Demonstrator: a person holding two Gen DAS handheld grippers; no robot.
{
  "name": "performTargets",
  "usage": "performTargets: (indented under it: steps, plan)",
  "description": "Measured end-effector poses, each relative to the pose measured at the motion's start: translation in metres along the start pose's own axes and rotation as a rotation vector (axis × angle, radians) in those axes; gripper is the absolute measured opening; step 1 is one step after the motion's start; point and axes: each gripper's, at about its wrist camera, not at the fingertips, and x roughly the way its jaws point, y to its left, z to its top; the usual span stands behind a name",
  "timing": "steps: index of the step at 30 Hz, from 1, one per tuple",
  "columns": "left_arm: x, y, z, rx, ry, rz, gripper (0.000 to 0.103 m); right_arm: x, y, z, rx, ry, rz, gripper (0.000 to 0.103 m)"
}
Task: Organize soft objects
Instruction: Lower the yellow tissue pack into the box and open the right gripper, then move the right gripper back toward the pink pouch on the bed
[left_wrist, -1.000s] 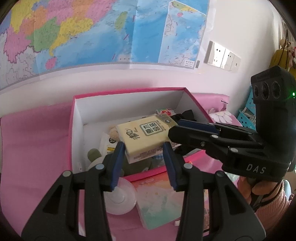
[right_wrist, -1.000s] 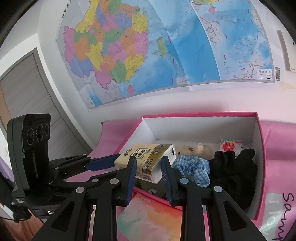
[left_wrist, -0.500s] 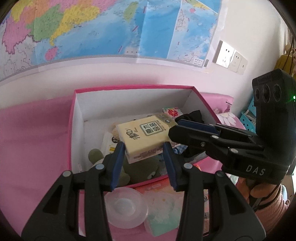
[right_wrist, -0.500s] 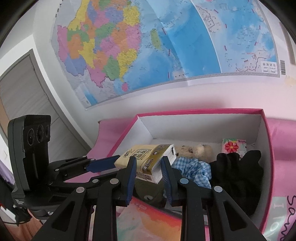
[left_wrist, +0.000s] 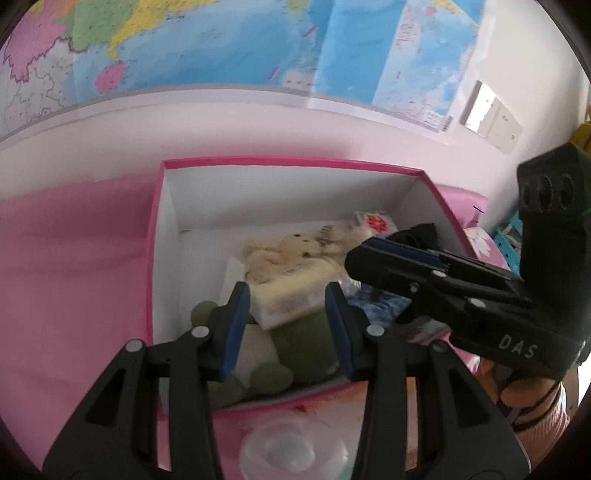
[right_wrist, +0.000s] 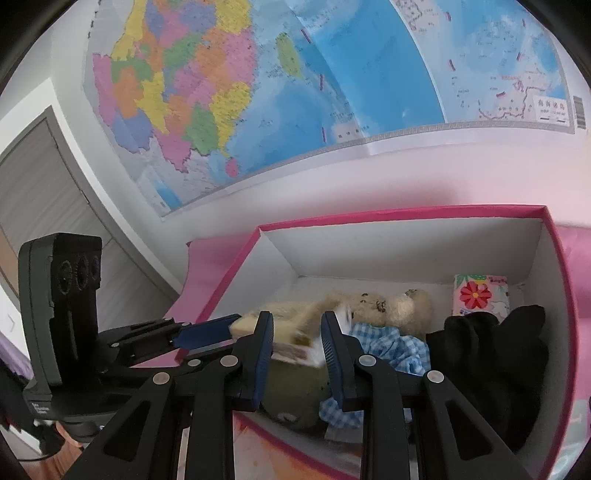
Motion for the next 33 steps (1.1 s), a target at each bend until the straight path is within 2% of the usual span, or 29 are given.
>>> performTargets:
  steps: [5,14,16,18,21,24,26,29,33]
  plan:
    - [0.003,0.010,0.000,-0.038,0.000,0.027,0.044,0.007,-0.001,-0.001,0.020,0.007,0.000,0.028]
    - [-0.022,0.008,-0.015,-0.008,-0.081,0.070,0.046,-0.013,-0.001,-0.011,-0.002,-0.006,-0.010,0.029]
    - [-0.034,0.005,-0.022,0.009,-0.114,0.081,0.053,-0.020,0.001,-0.014,-0.007,-0.015,-0.005,0.035]
    - [-0.047,0.001,-0.028,0.019,-0.143,0.083,0.060,-0.030,0.003,-0.018,-0.016,-0.025,0.002,0.037]
    - [-0.072,-0.006,-0.043,0.056,-0.200,0.070,0.063,-0.047,0.008,-0.026,-0.029,-0.034,0.023,0.043]
    - [-0.098,-0.014,-0.063,0.094,-0.244,0.032,0.076,-0.069,0.013,-0.039,-0.048,-0.038,0.041,0.054]
    - [-0.109,-0.022,-0.077,0.124,-0.260,-0.009,0.076,-0.085,0.017,-0.051,-0.067,-0.035,0.051,0.061]
    - [-0.120,-0.036,-0.099,0.175,-0.254,-0.060,0.076,-0.106,0.019,-0.073,-0.083,-0.026,0.066,0.069]
    - [-0.116,-0.051,-0.125,0.221,-0.198,-0.077,0.076,-0.121,0.014,-0.106,-0.047,0.016,0.054,0.069]
